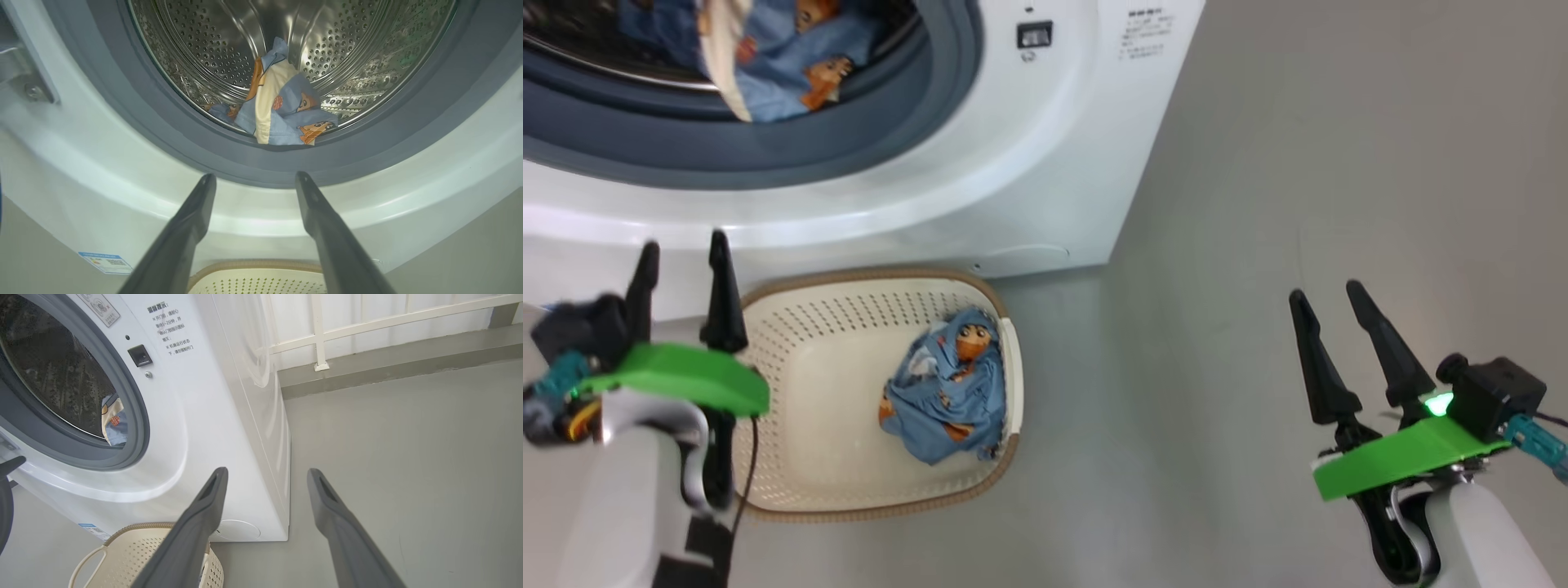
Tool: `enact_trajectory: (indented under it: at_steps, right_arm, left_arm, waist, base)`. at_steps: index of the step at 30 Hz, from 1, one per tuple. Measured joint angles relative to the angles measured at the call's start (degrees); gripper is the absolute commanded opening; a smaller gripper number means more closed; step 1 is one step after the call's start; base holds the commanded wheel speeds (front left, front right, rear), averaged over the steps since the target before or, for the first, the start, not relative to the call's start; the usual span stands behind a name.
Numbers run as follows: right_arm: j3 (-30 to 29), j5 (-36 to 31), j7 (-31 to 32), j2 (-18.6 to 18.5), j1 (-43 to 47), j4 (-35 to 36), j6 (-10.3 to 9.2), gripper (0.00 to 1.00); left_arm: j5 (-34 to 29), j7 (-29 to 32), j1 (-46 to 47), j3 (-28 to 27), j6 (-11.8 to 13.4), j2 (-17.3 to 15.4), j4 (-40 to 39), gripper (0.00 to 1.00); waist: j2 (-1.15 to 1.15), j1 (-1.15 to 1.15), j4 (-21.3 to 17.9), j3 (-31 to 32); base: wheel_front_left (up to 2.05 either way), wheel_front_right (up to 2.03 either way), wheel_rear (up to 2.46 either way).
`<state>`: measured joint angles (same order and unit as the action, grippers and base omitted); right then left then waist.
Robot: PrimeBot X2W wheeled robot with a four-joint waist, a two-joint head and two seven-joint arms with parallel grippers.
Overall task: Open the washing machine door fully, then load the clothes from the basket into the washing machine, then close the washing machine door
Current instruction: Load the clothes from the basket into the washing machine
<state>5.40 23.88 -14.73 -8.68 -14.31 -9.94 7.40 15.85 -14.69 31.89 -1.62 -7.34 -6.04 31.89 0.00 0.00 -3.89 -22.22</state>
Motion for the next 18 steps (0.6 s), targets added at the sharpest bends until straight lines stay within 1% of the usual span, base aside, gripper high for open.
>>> enact_trajectory:
  at_steps: [9, 18]
  right_arm:
    - [-0.16, 0.75, 0.0, -1.07, 4.64, -1.09, 0.0, 1.0]
    - [-0.68, 1.48, 0.0, -1.58, 10.1, -1.13, 0.0, 1.0]
  left_arm:
    - [-1.51, 0.0, -11.77, -0.86, 0.0, 0.79, -5.67, 1.0]
    - [-1.59, 0.0, -21.76, -0.89, 0.0, 1.63, -11.48, 1.0]
  waist:
    - [0.0, 0.0, 1.89, 6.44]
    - [0.0, 0.0, 2.8, 12.32]
  base:
    - [0.0, 0.0, 0.0]
    - [0.0, 0.0, 0.0]
